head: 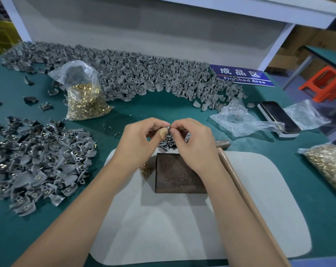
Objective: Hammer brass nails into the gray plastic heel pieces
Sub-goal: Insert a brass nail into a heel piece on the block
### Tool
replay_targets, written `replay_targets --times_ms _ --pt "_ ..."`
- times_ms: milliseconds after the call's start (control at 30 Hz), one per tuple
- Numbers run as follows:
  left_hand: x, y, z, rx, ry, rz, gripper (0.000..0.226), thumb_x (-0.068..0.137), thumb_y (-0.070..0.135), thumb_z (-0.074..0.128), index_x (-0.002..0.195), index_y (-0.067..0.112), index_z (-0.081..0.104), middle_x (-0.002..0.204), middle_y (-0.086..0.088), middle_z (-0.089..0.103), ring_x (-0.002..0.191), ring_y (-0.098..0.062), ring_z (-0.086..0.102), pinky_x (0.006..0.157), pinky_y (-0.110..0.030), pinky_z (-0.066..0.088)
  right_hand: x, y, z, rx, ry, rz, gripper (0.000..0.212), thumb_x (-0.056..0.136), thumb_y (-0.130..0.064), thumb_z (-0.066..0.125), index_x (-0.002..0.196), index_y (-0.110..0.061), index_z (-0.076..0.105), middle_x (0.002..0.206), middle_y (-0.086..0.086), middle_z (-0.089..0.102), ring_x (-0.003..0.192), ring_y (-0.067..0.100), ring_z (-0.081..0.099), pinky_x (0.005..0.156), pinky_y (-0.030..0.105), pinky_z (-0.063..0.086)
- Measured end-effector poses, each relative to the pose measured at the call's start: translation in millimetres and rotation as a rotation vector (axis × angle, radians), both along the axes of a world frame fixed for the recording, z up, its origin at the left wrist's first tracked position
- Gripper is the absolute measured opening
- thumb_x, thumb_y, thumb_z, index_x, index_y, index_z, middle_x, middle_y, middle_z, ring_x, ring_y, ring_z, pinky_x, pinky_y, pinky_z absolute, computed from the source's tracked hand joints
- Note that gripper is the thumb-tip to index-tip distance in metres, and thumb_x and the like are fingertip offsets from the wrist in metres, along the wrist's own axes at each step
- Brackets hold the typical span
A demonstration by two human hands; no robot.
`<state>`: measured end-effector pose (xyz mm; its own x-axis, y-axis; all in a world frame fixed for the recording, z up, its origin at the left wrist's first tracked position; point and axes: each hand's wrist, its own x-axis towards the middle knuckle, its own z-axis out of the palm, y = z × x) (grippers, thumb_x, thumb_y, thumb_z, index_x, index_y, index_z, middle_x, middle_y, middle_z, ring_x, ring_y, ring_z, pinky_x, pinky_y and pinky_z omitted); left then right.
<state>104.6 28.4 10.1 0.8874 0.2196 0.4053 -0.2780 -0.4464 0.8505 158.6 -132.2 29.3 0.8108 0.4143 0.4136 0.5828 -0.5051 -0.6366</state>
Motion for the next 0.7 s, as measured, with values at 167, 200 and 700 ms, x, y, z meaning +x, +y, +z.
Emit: replay_targets --times_ms 167,200,700 --pt "-0.2 1.7 -1.7 -0.028 0.024 -0.014 0.029 0.095 0.012 0.070 0.097 0.041 0.071 0.088 0.014 0.075 0.082 -0.011 0.073 0.078 -0.040 0.062 2.2 -1.7 -1.5 0.007 0.009 0.034 0.009 0.093 -0.010 0.069 0.090 -0.016 0.075 0.087 -0.005 0.070 0.083 0.017 0.064 0.077 0.045 0.053" --pt "0.1 1.9 -2.2 -0.036 0.030 -0.020 0.028 0.095 0.013 0.070 0.097 0.040 0.071 0.088 0.013 0.075 0.081 -0.010 0.074 0.077 -0.041 0.062 2.6 -1.7 -1.7 0.004 0.010 0.039 0.009 0.093 -0.009 0.069 0.089 -0.016 0.074 0.086 -0.005 0.070 0.082 0.017 0.064 0.077 0.045 0.053" --pt "2.0 -5.5 -0.1 -0.237 0.043 0.004 0.011 0.096 0.009 0.069 0.102 0.018 0.072 0.087 0.004 0.077 0.077 -0.012 0.073 0.075 -0.021 0.057 5.1 -2.3 -4.2 0.144 0.070 0.023 0.009 0.093 -0.015 0.071 0.097 -0.019 0.077 0.092 -0.011 0.073 0.090 0.010 0.067 0.082 0.037 0.055"
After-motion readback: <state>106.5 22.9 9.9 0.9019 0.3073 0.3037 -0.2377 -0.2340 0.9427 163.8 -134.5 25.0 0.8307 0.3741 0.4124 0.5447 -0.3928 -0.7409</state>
